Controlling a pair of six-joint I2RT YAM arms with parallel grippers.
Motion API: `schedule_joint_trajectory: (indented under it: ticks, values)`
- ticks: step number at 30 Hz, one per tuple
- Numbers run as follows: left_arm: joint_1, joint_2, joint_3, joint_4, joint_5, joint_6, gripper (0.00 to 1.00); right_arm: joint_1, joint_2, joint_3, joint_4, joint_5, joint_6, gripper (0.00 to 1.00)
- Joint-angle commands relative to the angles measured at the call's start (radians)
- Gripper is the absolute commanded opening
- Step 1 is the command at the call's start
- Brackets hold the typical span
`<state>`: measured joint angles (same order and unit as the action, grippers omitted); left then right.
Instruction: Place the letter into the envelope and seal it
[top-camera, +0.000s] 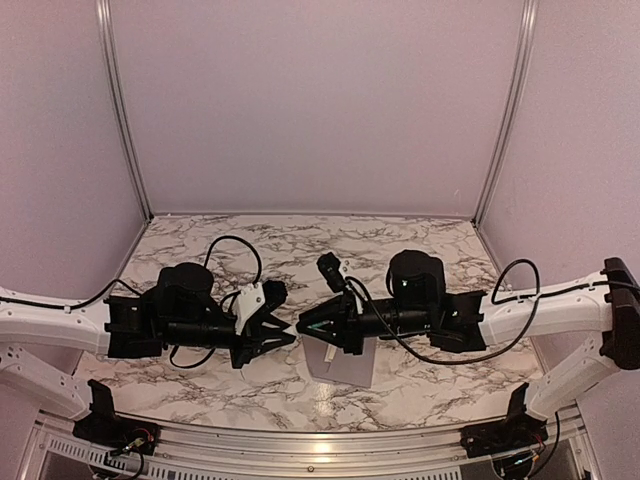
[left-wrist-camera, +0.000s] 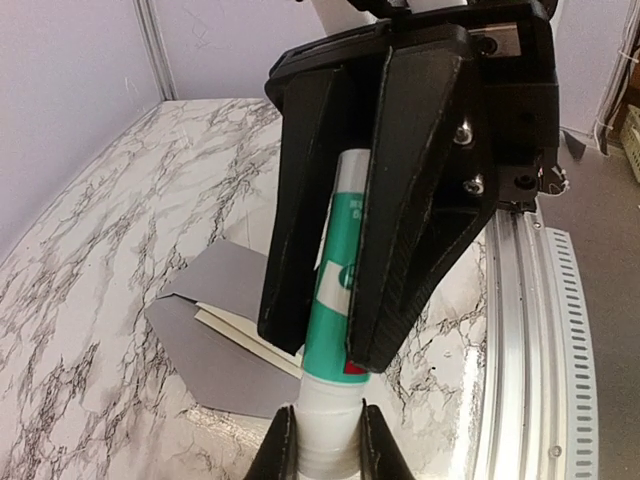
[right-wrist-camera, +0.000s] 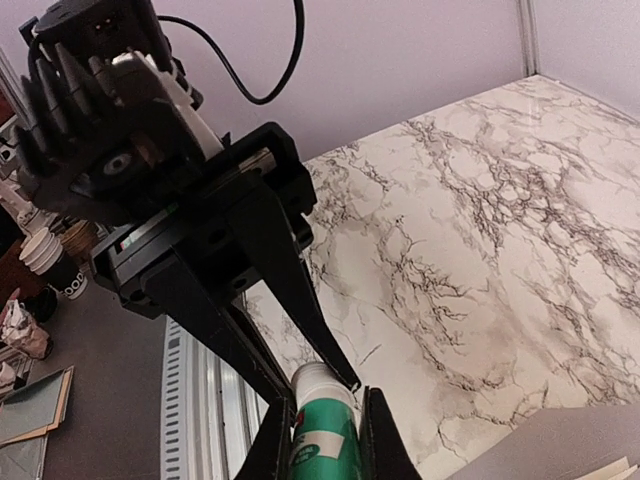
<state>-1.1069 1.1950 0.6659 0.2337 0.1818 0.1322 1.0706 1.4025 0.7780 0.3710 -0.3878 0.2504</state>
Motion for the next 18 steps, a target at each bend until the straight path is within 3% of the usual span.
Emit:
schedule_joint_trajectory:
  ticks: [1, 7, 13, 18]
  values:
    - [-0.041, 0.047, 0.130, 0.133, 0.021, 0.074, 0.00, -0.004, 0.106, 0.077, -0.095, 0.062, 0.064, 0.00]
    - [-0.076, 0.115, 0.191, 0.128, -0.097, 0.144, 0.00, -0.003, 0.197, 0.128, -0.036, -0.053, 0.138, 0.00]
    - [-0.082, 0.122, 0.206, 0.128, -0.083, 0.156, 0.00, -0.003, 0.229, 0.123, 0.093, -0.207, 0.159, 0.00]
    - [-0.082, 0.081, 0.186, 0.130, -0.050, 0.143, 0.00, -0.003, 0.212, 0.092, 0.135, -0.222, 0.152, 0.00]
